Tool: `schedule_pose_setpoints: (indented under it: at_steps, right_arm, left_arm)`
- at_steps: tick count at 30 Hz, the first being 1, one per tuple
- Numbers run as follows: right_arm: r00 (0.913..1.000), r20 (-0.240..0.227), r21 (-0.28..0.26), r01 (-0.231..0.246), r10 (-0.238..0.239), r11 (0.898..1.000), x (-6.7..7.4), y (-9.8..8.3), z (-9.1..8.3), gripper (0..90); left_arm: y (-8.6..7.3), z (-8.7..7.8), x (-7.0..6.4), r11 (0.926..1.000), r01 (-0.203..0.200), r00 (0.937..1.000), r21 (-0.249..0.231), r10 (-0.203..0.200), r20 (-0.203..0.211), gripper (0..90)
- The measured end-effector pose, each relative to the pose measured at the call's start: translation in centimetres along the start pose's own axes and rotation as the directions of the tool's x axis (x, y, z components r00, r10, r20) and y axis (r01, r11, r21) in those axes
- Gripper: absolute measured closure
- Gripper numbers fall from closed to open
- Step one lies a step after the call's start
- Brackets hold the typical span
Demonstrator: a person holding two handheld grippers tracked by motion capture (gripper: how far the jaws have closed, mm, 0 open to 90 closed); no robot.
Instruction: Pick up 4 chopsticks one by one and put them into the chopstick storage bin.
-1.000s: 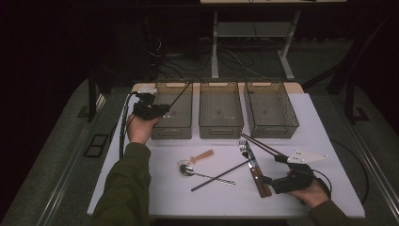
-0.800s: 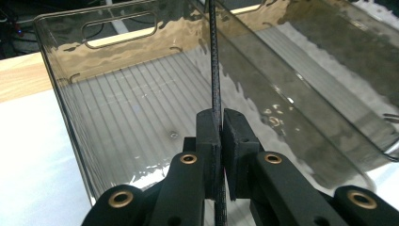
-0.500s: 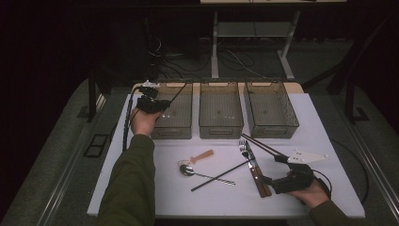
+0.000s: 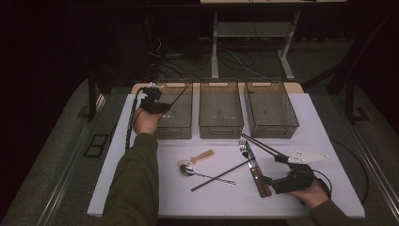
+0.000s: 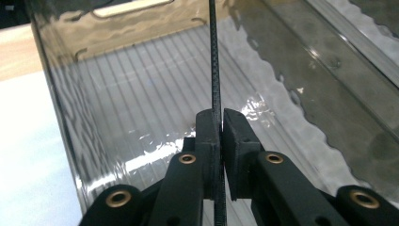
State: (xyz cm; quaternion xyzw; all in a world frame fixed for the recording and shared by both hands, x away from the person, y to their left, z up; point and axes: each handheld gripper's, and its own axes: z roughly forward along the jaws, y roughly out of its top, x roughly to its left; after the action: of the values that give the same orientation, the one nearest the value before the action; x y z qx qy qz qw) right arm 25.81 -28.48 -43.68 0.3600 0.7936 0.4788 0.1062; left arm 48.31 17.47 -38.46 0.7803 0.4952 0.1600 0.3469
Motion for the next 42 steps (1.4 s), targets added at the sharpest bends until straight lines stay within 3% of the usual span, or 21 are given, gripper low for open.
schedule_pose_setpoints:
  at_steps: [2, 5, 14, 21, 29, 32, 36, 42]
  right_arm:
    - [1.0000, 0.000, -0.001, -0.001, 0.001, 1.000, 0.0, 0.0, 0.0, 0.4]
    - [1.0000, 0.000, 0.000, -0.001, 0.001, 1.000, 0.0, 0.0, 0.0, 0.4]
    - [1.0000, 0.003, 0.002, 0.001, -0.001, 1.000, 0.0, 0.0, 0.0, 0.4]
    - [1.0000, 0.004, 0.004, 0.005, -0.005, 1.000, 0.0, 0.0, 0.0, 0.4]
    - [1.0000, 0.000, -0.003, 0.004, -0.004, 1.000, 0.0, 0.0, -0.1, 0.4]
    - [1.0000, 0.000, -0.001, 0.004, -0.004, 1.000, 0.0, 0.0, 0.0, 0.4]
    - [1.0000, 0.000, 0.001, 0.005, -0.005, 1.000, 0.0, 0.0, 0.0, 0.4]
    - [0.9997, -0.002, 0.012, 0.023, -0.023, 1.000, -0.1, -0.1, 0.2, 0.4]
  left_arm:
    - [0.1, -0.1, 0.0, 0.9999, 0.004, 1.0000, -0.011, -0.004, -0.001, 69.0]
    - [0.2, -0.3, -0.2, 0.9997, -0.015, 0.9999, -0.020, 0.015, -0.001, 64.7]
    - [0.4, -1.3, -1.3, 0.9961, -0.075, 0.9952, -0.046, 0.077, 0.059, 52.7]
    - [0.3, -2.5, -2.6, 0.9878, -0.142, 0.9839, -0.063, 0.148, 0.100, 44.8]
    - [-0.5, -4.0, -3.7, 0.9830, -0.141, 0.9758, -0.117, 0.158, 0.151, 38.7]
    - [-0.8, -4.5, -4.1, 0.9787, -0.164, 0.9690, -0.123, 0.183, 0.165, 37.3]
    - [-1.4, -5.1, -5.0, 0.9766, -0.154, 0.9648, -0.149, 0.182, 0.190, 35.2]
    - [-2.5, -5.4, -6.2, 0.9718, -0.175, 0.9513, -0.159, 0.208, 0.227, 33.0]
